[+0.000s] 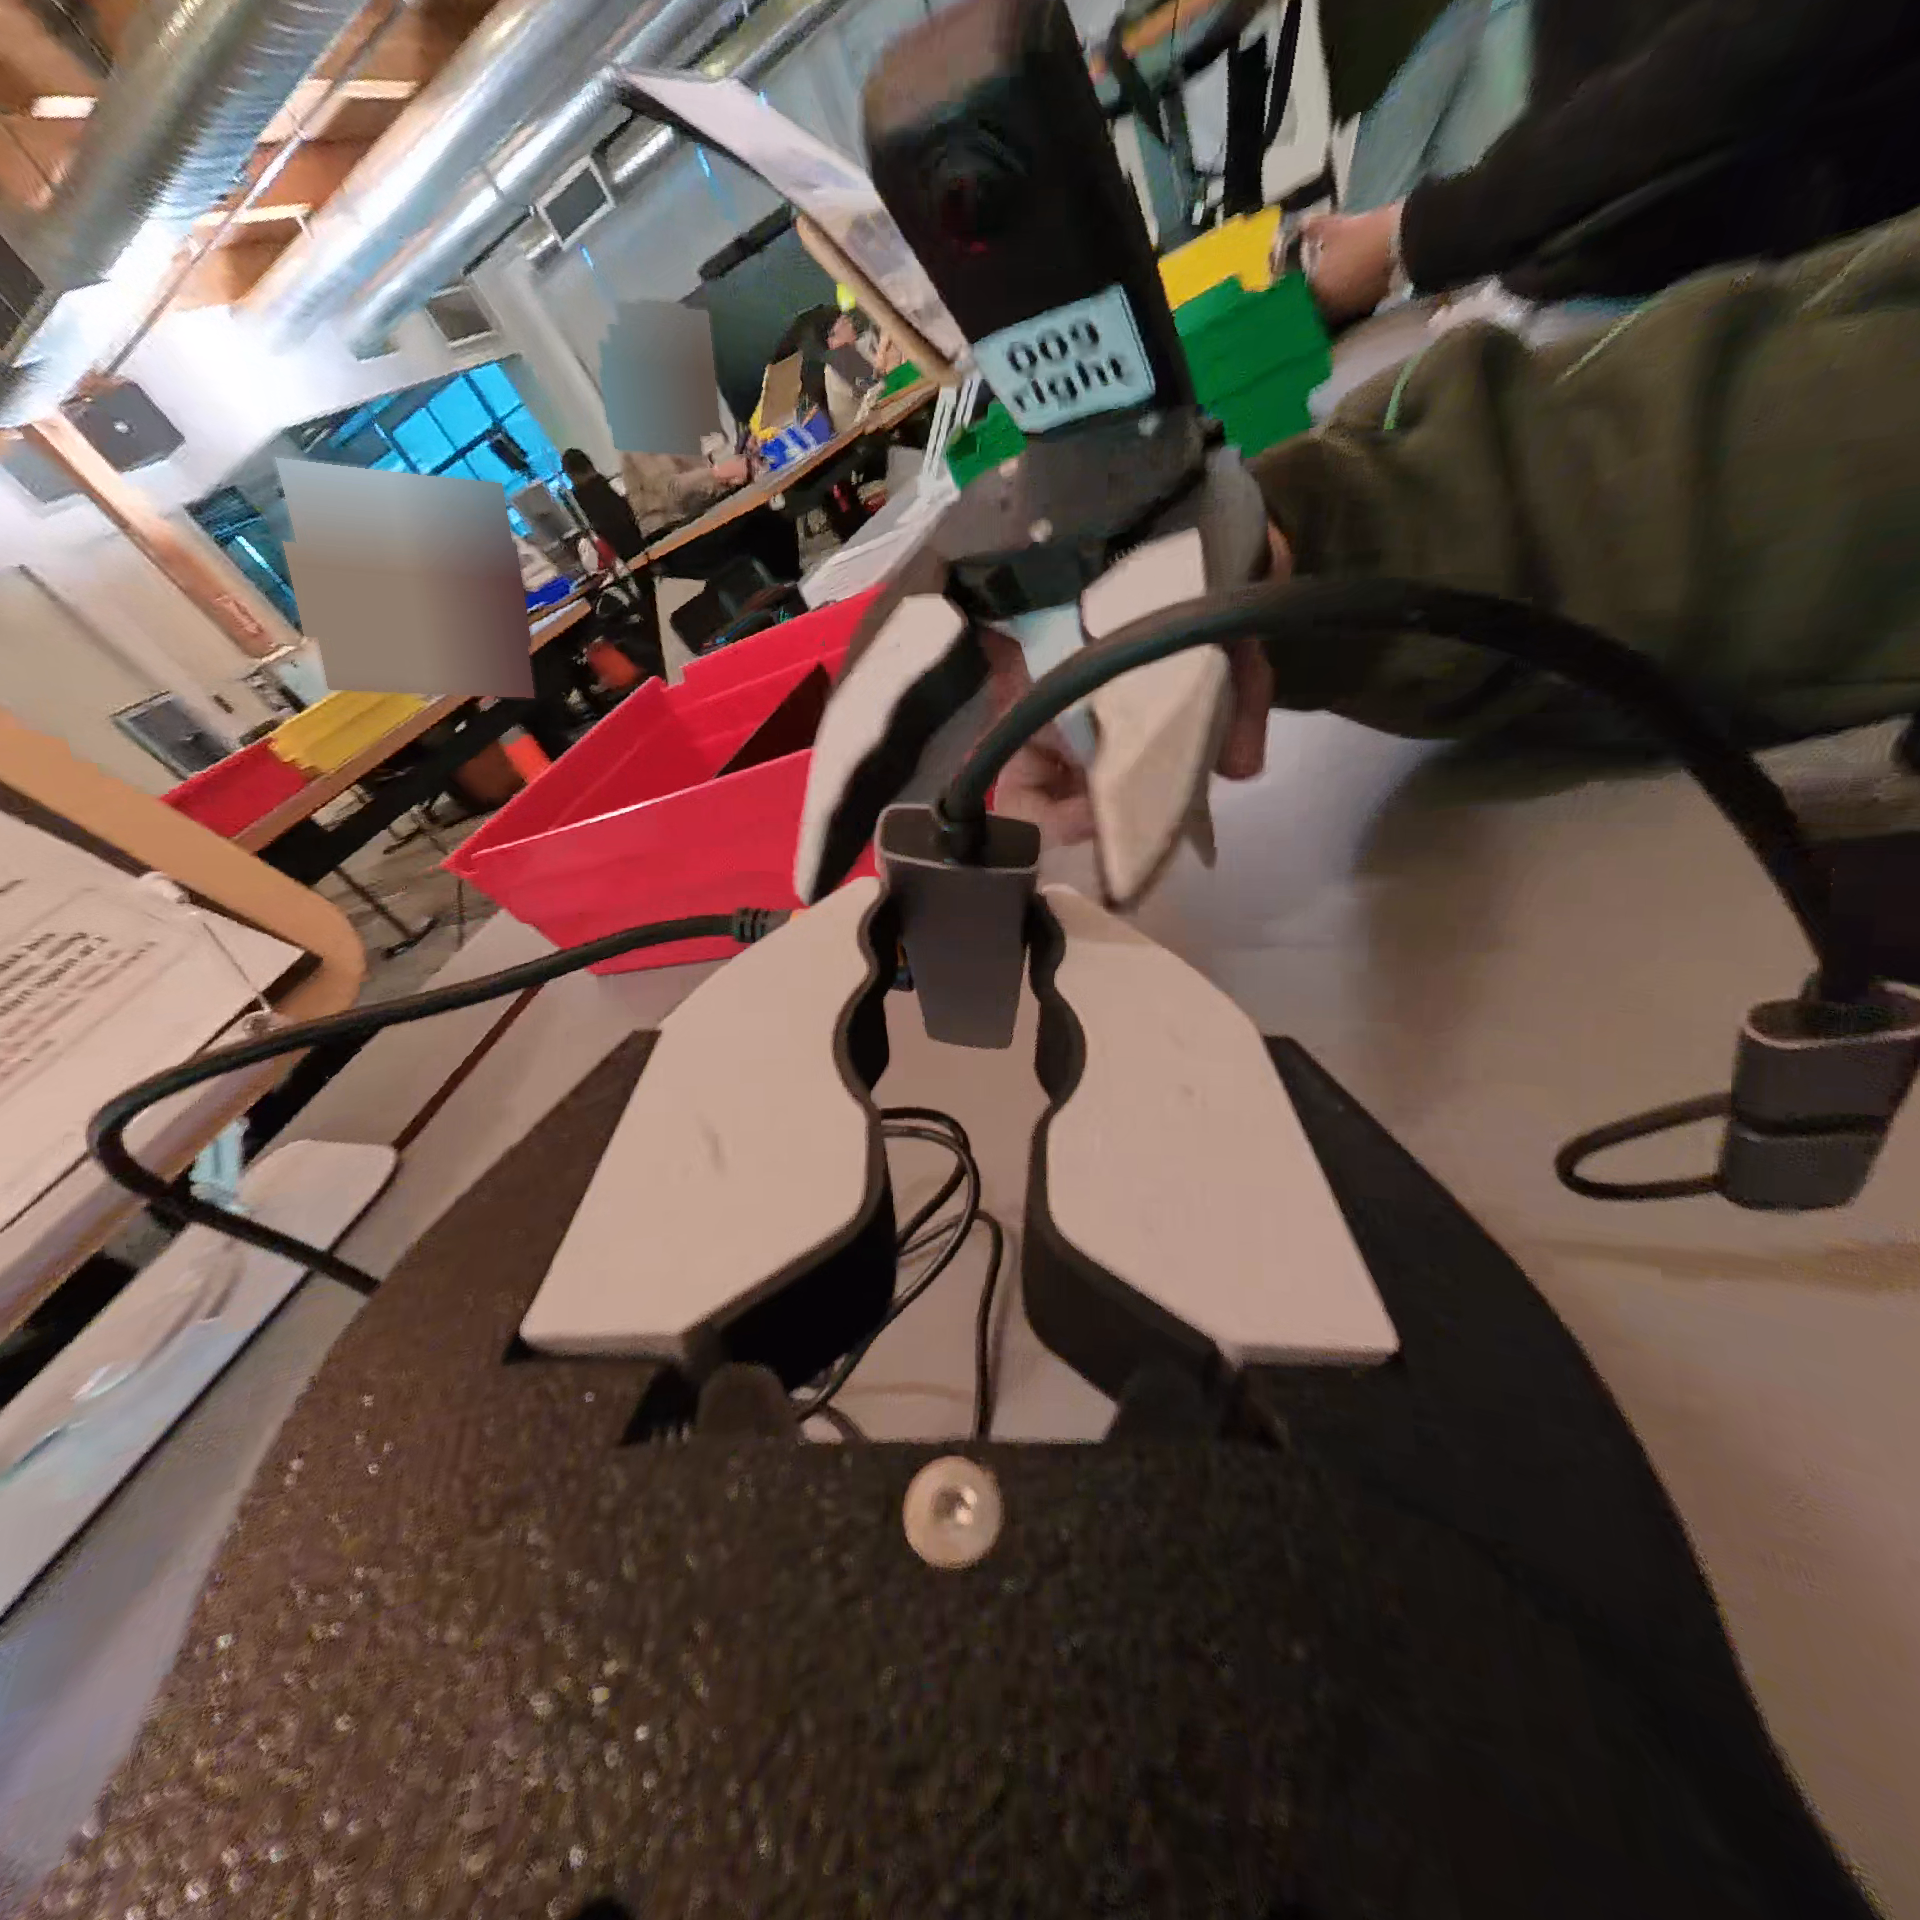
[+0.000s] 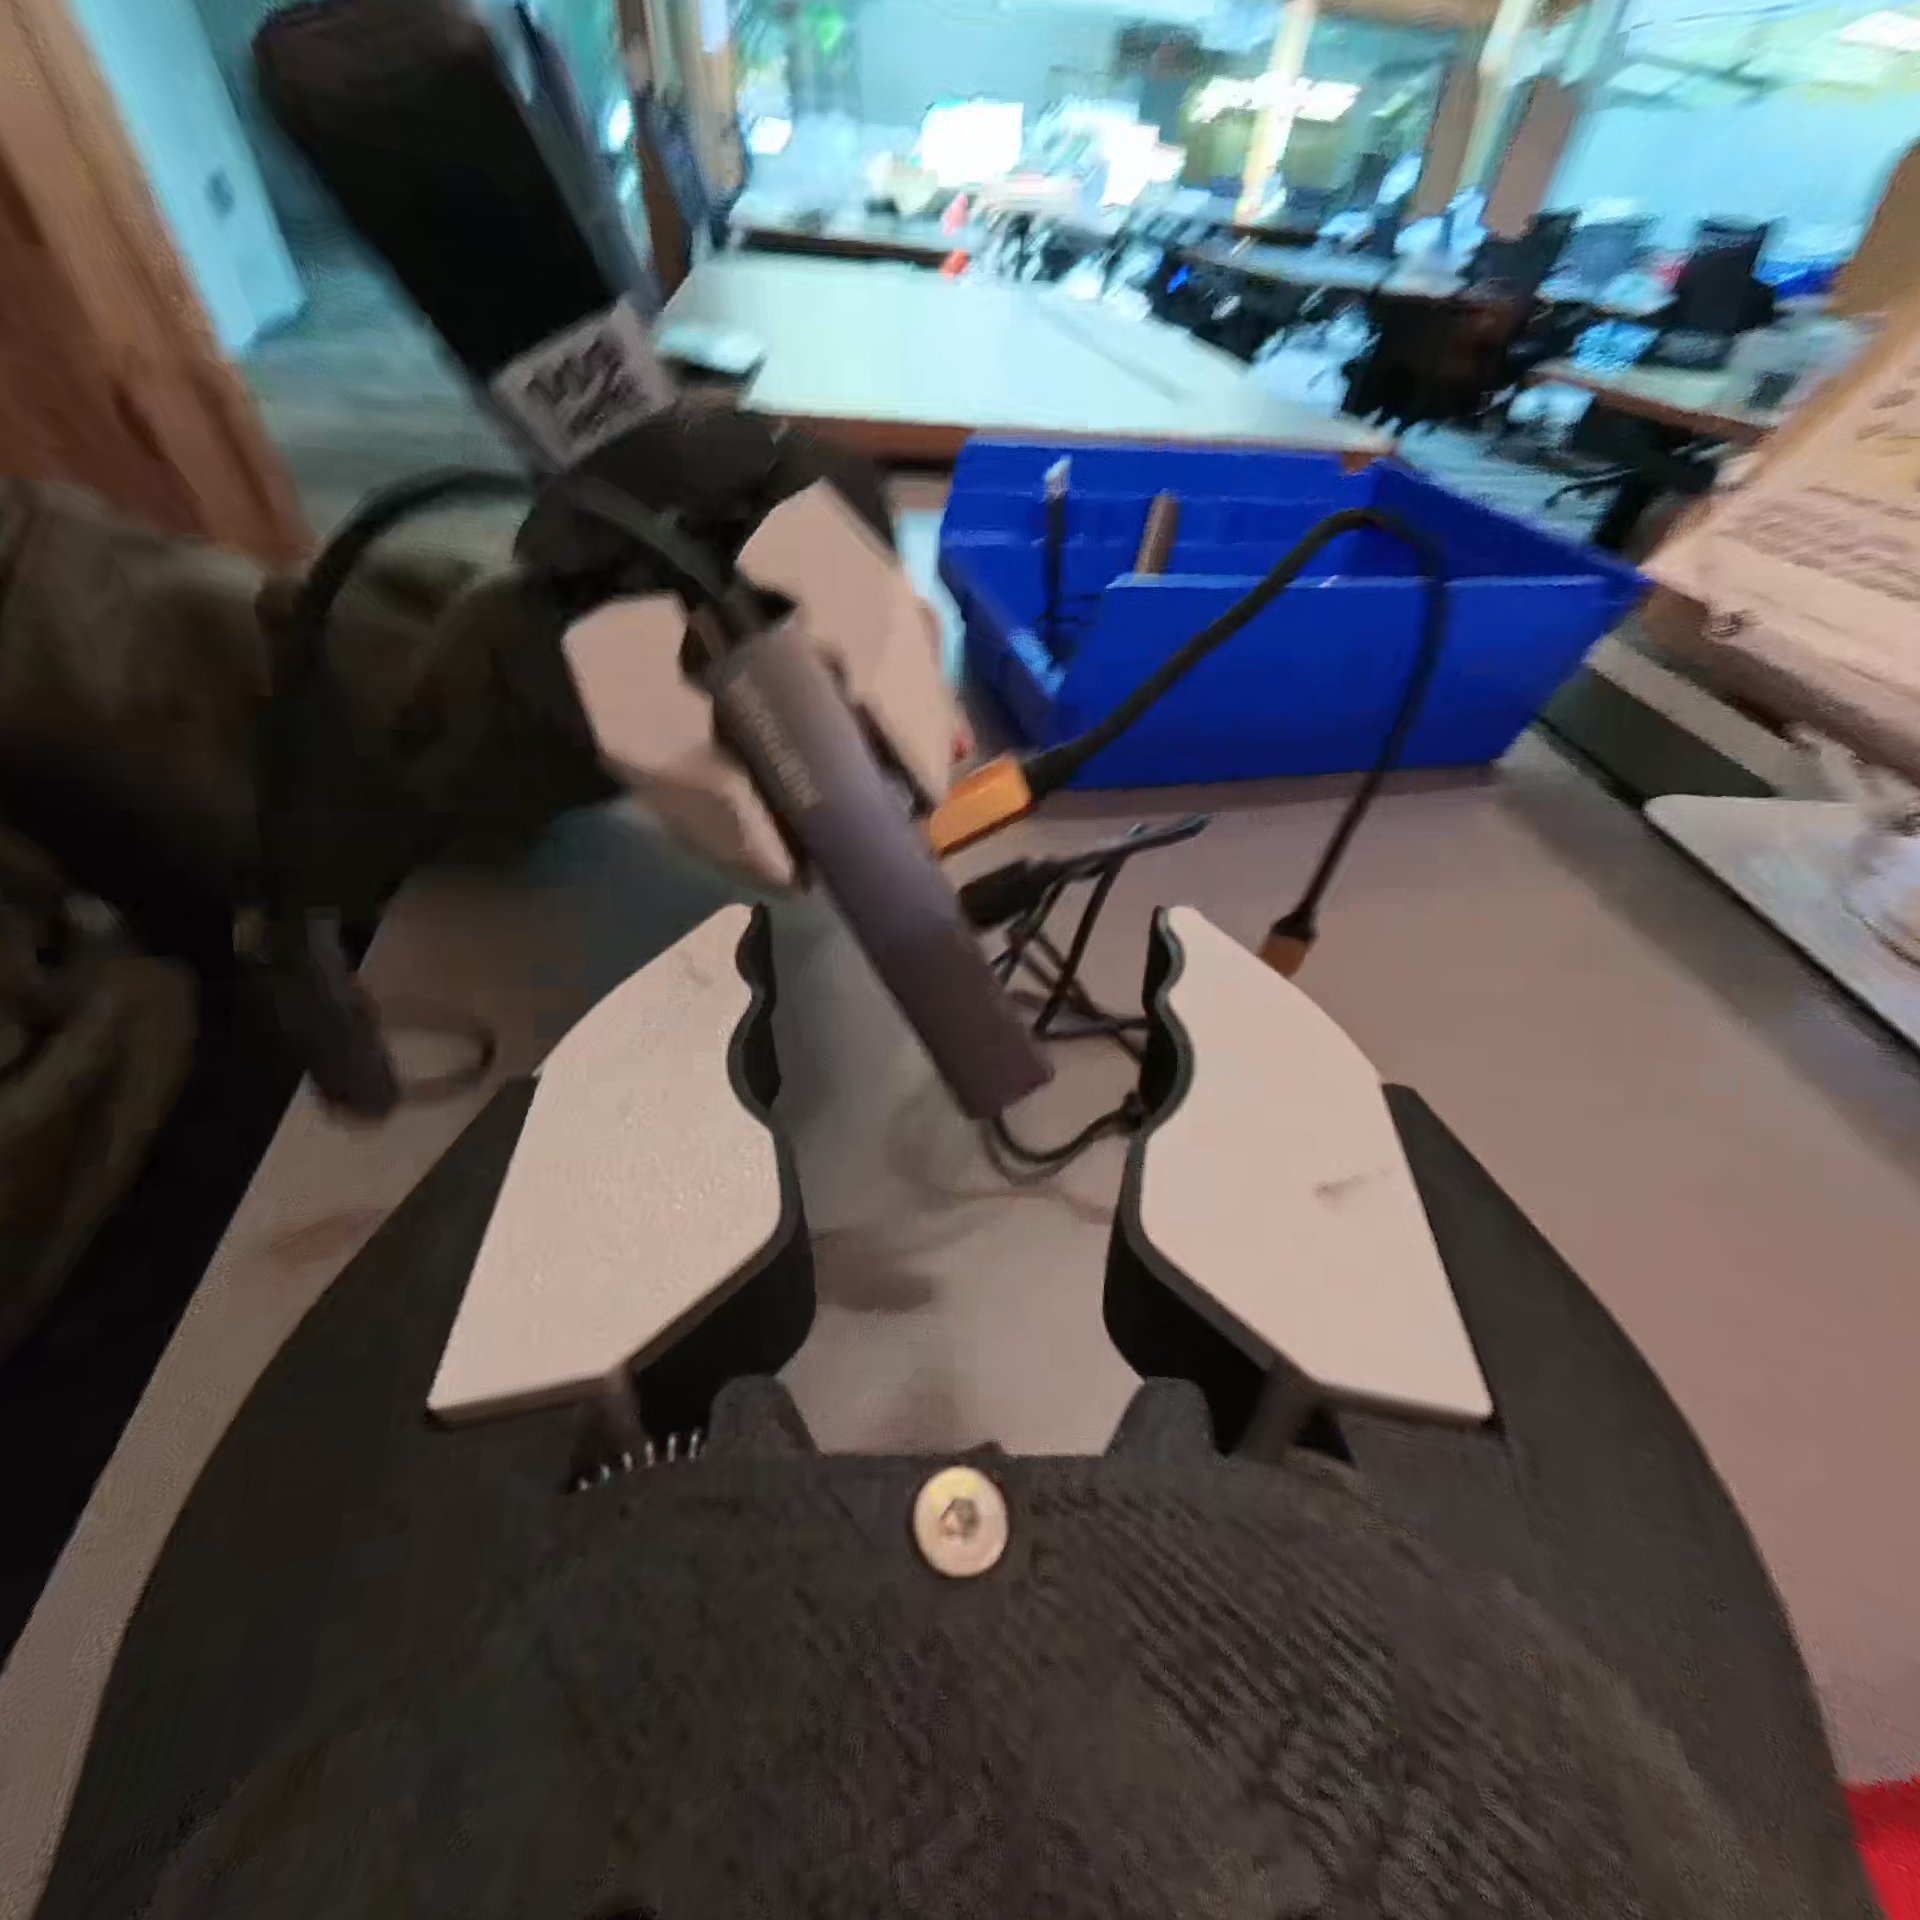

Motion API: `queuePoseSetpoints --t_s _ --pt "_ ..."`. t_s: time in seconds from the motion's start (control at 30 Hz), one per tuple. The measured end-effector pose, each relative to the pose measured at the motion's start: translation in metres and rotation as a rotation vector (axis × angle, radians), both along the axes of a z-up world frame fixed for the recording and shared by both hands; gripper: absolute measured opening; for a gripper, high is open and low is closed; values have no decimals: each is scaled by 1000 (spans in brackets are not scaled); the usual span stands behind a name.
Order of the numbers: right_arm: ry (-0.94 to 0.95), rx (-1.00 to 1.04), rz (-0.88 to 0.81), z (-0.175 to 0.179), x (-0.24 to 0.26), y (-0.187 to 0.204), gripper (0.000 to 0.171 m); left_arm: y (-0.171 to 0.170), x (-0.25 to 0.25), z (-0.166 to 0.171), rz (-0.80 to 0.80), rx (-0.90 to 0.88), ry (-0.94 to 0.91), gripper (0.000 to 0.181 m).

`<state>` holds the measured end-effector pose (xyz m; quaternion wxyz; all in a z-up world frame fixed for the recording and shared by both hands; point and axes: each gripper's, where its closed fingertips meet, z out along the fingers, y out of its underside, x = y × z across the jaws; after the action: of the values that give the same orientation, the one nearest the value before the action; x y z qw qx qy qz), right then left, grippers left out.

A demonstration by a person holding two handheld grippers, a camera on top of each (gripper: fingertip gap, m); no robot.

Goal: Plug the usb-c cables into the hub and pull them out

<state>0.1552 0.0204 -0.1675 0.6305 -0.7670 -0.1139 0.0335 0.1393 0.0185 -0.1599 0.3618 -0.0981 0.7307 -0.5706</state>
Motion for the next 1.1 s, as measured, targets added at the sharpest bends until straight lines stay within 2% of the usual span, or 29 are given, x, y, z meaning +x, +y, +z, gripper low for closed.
queuePoseSetpoints --t_s 0.1,0.17,0.23,0.3,0.43,0.5,0.63,0.73,0.77,0.8,0.83,0.9,0.97,1.03,1.1 --pt "-96 -101 70 -22 -10 -4 69 7 -8 12 -71 -123 25 23" --pt "-144 -87 64 -22 -13 3 63 11 -12 19 -107 -191 37 23" --pt "-209 -31 1 -14 -10 15 45 10 -19 24 -162 -248 56 23" --pt "-265 -20 28 -13 -19 21 24 14 -19 28 -167 -295 58 23" --pt "-333 20 -30 -9 -21 33 24 20 -20 36 -163 -357 63 23" --pt "-340 66 -130 0 -9 36 24 30 -10 41 -75 -404 80 23" --pt "-384 88 -414 16 29 29 24 67 14 46 160 -525 199 39" --pt "-418 114 -579 28 50 18 24 121 27 26 450 -524 420 50" --pt "-447 114 -640 30 58 13 24 147 28 23 592 -552 468 47" --pt "-482 111 -699 32 65 8 24 171 25 28 715 -600 470 46" --pt "-512 118 -741 35 69 5 24 183 19 42 759 -658 429 45" --pt "-512 135 -759 37 68 5 20 173 4 80 675 -764 328 31" --pt "-516 168 -755 37 63 8 11 136 -5 99 545 -783 302 24" --pt "-539 161 -715 32 54 16 9 88 -2 80 415 -695 443 26" --pt "-541 107 -652 19 47 26 9 53 8 42 337 -628 633 41"
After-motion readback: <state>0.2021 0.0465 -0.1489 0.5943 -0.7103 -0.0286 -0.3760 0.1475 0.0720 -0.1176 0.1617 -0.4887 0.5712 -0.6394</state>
